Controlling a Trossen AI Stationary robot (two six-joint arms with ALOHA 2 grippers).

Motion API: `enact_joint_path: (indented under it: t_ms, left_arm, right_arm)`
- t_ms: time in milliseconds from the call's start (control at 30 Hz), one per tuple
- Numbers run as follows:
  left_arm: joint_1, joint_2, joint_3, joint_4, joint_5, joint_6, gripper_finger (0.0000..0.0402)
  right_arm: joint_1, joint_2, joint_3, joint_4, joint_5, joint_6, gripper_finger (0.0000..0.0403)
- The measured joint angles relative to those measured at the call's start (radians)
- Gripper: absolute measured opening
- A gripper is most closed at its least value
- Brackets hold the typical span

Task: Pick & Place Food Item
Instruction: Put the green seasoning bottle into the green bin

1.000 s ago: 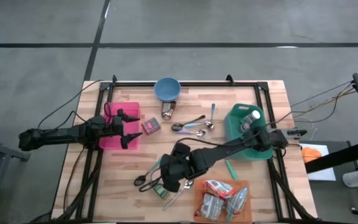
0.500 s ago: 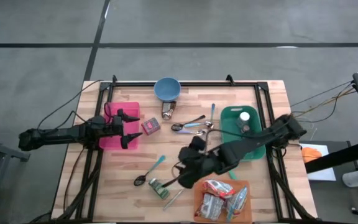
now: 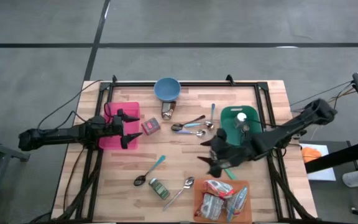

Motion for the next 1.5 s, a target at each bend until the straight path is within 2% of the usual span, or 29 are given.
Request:
enact_joint_path:
  t_ms: [200,400,533,733,1000,1500]
  left_arm:
    - [0.0,0.0,0.0,0.0,0.0,0.0,0.0372]
    - [0.0,0.0,0.0,0.0,0.0,0.0,0.0372]
    - [0.0,0.0,0.0,0.0,0.0,0.0,0.0372]
    - [0.0,0.0,0.0,0.0,0.0,0.0,0.0372]
    - [0.0,0.0,0.0,0.0,0.0,0.0,0.0372]
    - [0.0,0.0,0.0,0.0,0.0,0.0,0.0372]
  right_arm:
    - [0.024,-0.18,-0.238,0.234,0.021,-0.106,0.0277]
    - [0.024,-0.333,-0.36,0.279,0.011,-0.131,0.0277]
    - [0.024,-0.386,-0.376,0.28,0.006,-0.162,0.0277]
    - [0.022,-0.418,-0.393,0.278,0.001,-0.339,0.0277]
    - [0.02,-0.435,-0.389,0.278,-0.111,-0.483,0.0277]
    - [0.019,-0.437,-0.379,0.271,-0.108,-0.497,0.0277]
